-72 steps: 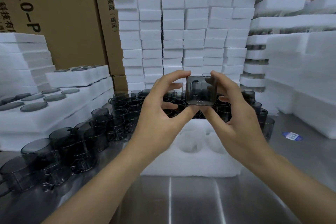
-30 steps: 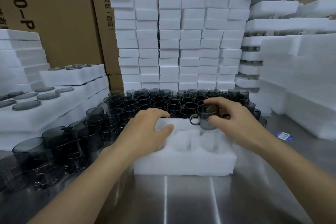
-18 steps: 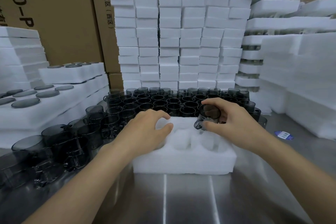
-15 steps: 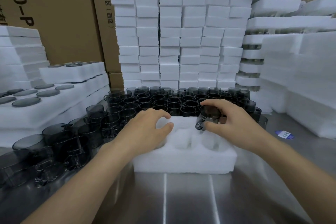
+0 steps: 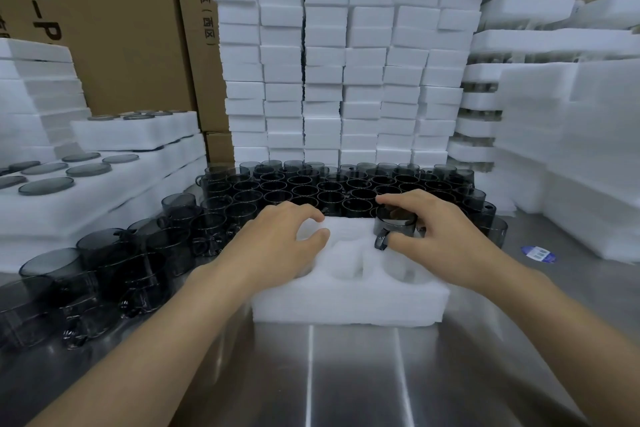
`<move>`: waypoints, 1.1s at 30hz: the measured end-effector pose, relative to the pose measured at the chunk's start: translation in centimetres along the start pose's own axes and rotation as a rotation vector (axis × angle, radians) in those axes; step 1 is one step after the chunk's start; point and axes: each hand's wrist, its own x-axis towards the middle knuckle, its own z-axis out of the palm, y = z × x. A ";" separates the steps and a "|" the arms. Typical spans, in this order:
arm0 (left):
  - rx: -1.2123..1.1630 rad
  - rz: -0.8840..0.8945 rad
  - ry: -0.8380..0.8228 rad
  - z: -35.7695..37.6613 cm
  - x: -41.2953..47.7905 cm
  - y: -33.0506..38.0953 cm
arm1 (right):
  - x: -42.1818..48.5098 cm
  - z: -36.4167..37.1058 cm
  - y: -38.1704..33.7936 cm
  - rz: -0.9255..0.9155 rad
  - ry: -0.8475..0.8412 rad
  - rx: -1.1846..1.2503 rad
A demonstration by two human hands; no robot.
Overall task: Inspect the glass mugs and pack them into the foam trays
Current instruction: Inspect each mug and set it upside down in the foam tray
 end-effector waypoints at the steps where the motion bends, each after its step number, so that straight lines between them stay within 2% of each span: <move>1: 0.002 0.000 -0.001 0.0 0.0 0.0 | 0.0 0.0 0.0 0.002 -0.001 -0.002; 21: 0.022 0.000 -0.017 0.0 -0.1 0.2 | -0.2 -0.2 -0.4 0.053 -0.119 -0.072; 29: 0.024 0.000 -0.021 -0.1 -0.2 0.2 | -0.3 -0.2 -0.5 0.054 -0.041 -0.086; 33: 0.032 0.002 -0.022 -0.1 -0.1 0.3 | -0.4 -0.2 -0.7 0.043 -0.060 -0.059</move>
